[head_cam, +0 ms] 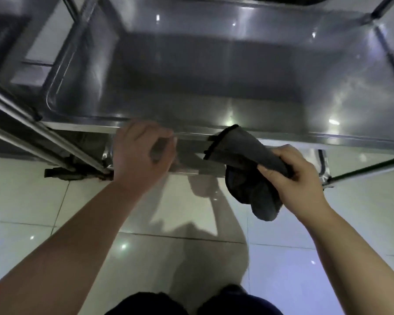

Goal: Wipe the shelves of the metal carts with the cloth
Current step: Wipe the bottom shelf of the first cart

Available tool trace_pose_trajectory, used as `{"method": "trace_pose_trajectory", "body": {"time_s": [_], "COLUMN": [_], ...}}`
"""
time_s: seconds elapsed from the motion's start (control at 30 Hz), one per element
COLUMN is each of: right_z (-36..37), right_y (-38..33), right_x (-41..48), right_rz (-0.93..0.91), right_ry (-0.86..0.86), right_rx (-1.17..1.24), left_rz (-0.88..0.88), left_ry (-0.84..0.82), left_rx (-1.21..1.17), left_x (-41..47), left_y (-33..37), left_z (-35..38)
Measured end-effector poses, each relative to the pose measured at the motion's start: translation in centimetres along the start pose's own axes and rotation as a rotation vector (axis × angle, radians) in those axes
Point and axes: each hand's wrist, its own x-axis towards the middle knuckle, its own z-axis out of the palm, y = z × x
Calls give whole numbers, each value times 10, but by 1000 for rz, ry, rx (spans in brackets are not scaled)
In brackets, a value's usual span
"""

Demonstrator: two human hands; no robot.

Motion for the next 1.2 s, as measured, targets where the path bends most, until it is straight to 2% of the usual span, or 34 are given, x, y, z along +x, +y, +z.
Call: {"method": "trace_pose_trajectory", "body": {"time_s": [0.13,0.2,0.3,0.37,0.43,0.5,0.57,0.67,0.77,0.83,0.93,1.0,1.07,1.2], "right_z": [-5,-6,-14,-25,-47,-81,-122,-186,-226,-229,-201,-187,-193,-217], "right_y": [-13,-20,-31,-37,-40,-38,-36,-32,-7,27,78,93,96,111], "right_x": [33,48,58,55,53,50,46,44,56,74,96,102,104,108], "right_rz": [-63,-30,112,211,271,269,213,69,-41,6,233,287,261,345], "right_ry": [67,78,32,42,123,255,423,672,767,709,372,261,264,10], "right_rx": [-66,-77,101,269,385,396,263,-123,-474,-610,-800,-928,-917,-854], "left_rz": [12,-35,-147,-161,-115,-71,-47,-14,-4,-8,6,6,-11,-28], "left_ry": [-18,-80,-212,-258,-266,-272,-307,-390,-405,-373,-386,-424,-468,-544], "left_rx": [52,49,21,-11,-51,-68,-63,-1,17,-4,2,56,94,124], "left_x": [49,66,82,91,105,121,134,144,144,138,124,122,121,118], "left_y": [10,23,54,77,100,122,143,162,167,166,158,150,142,127], "left_z": [8,12,18,27,37,49,62,83,99,108,120,124,126,136]}}
